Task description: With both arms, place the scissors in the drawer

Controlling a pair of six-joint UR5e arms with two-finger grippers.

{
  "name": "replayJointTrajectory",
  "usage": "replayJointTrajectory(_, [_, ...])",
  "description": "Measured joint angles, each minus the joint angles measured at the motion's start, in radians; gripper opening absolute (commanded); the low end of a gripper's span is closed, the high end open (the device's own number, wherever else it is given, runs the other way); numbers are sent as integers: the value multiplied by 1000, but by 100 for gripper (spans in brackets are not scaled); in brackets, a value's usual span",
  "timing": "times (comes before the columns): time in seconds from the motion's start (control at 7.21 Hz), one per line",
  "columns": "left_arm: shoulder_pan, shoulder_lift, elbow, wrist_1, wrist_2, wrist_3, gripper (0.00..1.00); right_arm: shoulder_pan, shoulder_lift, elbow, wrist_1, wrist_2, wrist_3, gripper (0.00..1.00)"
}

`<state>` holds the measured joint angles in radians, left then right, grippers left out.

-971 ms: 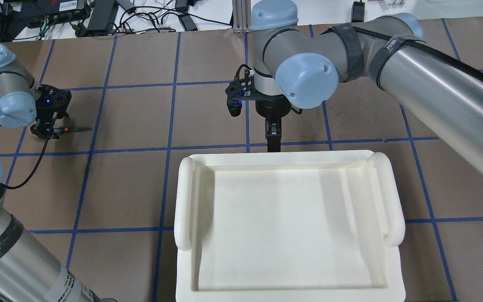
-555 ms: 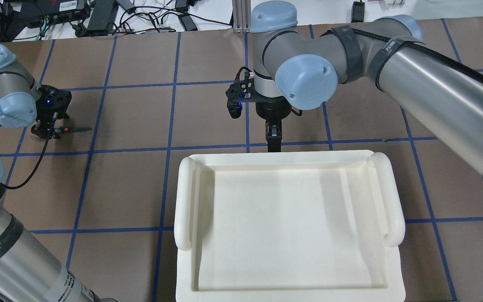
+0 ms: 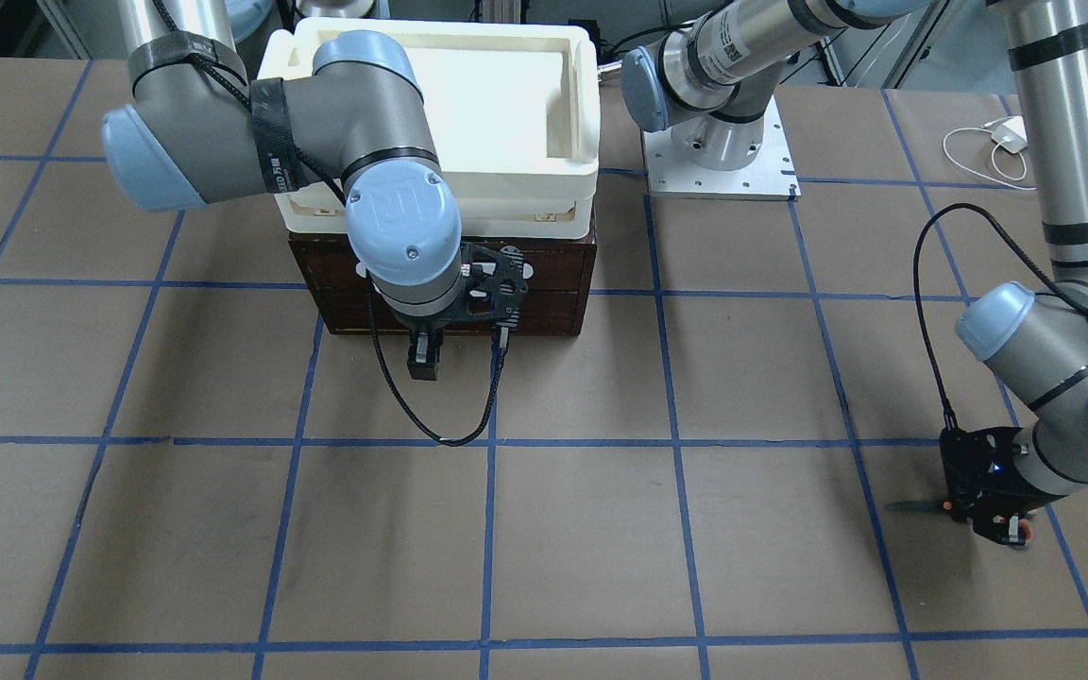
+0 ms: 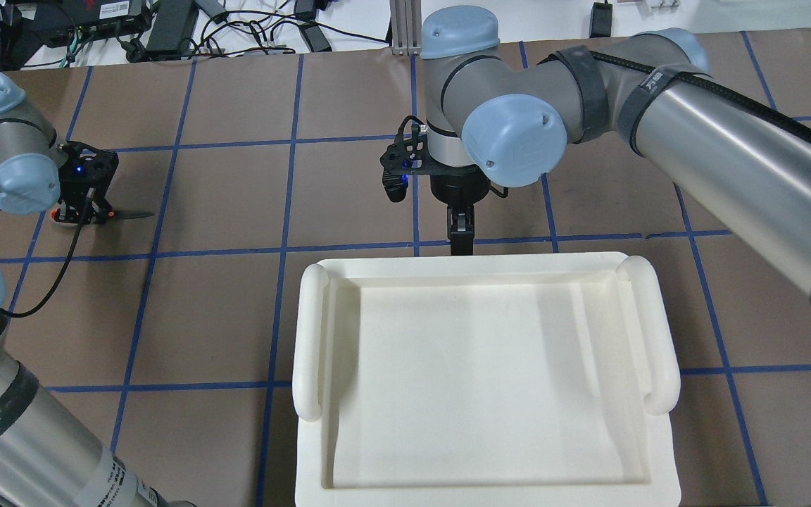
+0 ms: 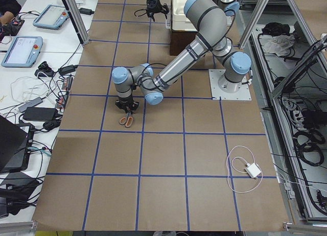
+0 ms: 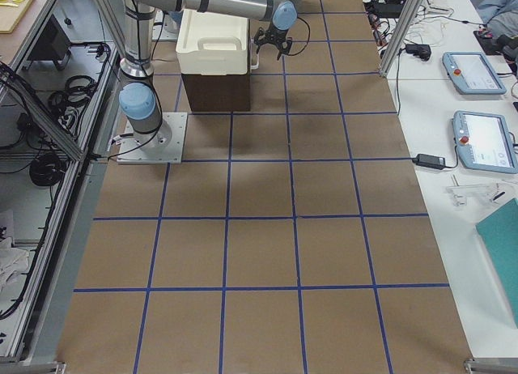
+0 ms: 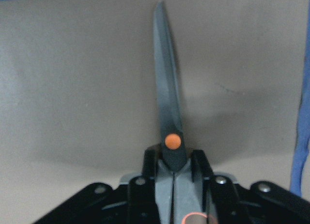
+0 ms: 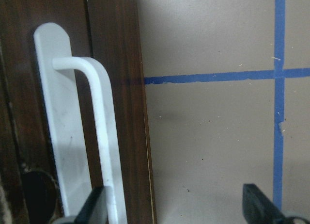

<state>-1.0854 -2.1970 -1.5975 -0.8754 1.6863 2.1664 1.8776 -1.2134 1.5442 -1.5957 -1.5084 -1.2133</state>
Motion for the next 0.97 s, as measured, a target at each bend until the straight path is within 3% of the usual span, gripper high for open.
replayJointTrajectory(0.69, [-9,61,1,-15,-34,1,0,1,11,20,-19,-1,0,100])
replayJointTrajectory(0.97, [-26,124,5,-91,-65,-3,0,3,25,20,-38,0,0,100])
